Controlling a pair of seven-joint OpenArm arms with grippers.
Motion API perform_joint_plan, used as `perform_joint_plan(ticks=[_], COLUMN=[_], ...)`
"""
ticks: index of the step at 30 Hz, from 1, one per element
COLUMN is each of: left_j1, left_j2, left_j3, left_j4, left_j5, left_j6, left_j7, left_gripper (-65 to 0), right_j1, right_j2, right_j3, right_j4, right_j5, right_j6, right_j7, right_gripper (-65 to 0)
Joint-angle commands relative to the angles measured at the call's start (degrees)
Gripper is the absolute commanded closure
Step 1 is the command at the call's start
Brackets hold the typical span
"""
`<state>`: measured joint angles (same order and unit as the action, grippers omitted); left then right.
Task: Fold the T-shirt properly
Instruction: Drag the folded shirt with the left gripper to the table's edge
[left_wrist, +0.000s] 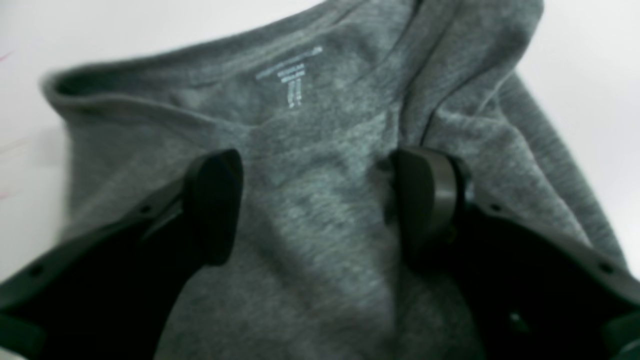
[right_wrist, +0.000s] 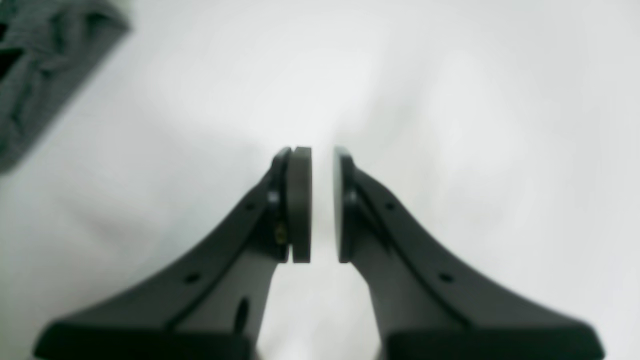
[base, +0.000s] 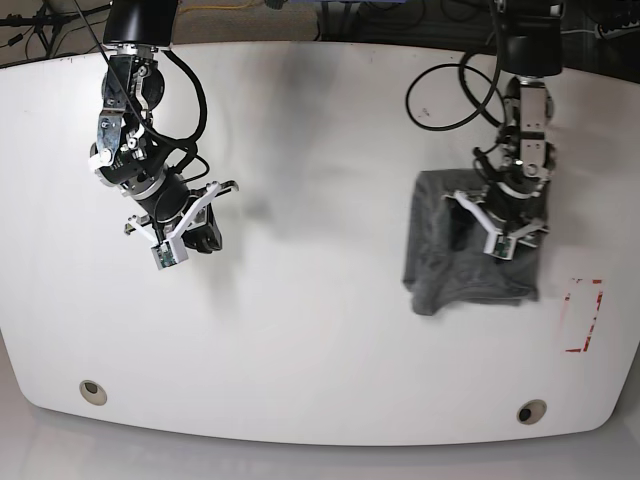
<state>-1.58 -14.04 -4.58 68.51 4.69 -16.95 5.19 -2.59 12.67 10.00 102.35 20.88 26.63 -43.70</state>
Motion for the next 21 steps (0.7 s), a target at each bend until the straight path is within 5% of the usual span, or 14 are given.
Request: perform_joint_plan(ticks=[1, 6, 21], left_j1=[1.7, 3.1, 4.1], left_j2=[-3.9, -9.0, -20.5], left_j3=[-1.7, -4.3, -12.0], left_j4=[-1.7, -4.1, -11.5], left_j5=[6.3, 6.2, 6.1], left_j6=[-0.9, -7.4, -16.1], left_j7=[9.7, 9.8, 9.4], left_gripper=[-43.3, -43.3, -43.3], right_j1=[0.9, 0.9, -0.4], right_j2=[0.4, 0.3, 0.3], right_j3=[0.0, -0.1, -0.2], right_j4=[1.3, 1.3, 1.9], right_j5=[0.7, 0.7, 0.7], right_j6=[0.2, 0.2, 0.3], right_j7=[1.5, 1.5, 1.5], right_gripper=[-7.1, -7.1, -7.1])
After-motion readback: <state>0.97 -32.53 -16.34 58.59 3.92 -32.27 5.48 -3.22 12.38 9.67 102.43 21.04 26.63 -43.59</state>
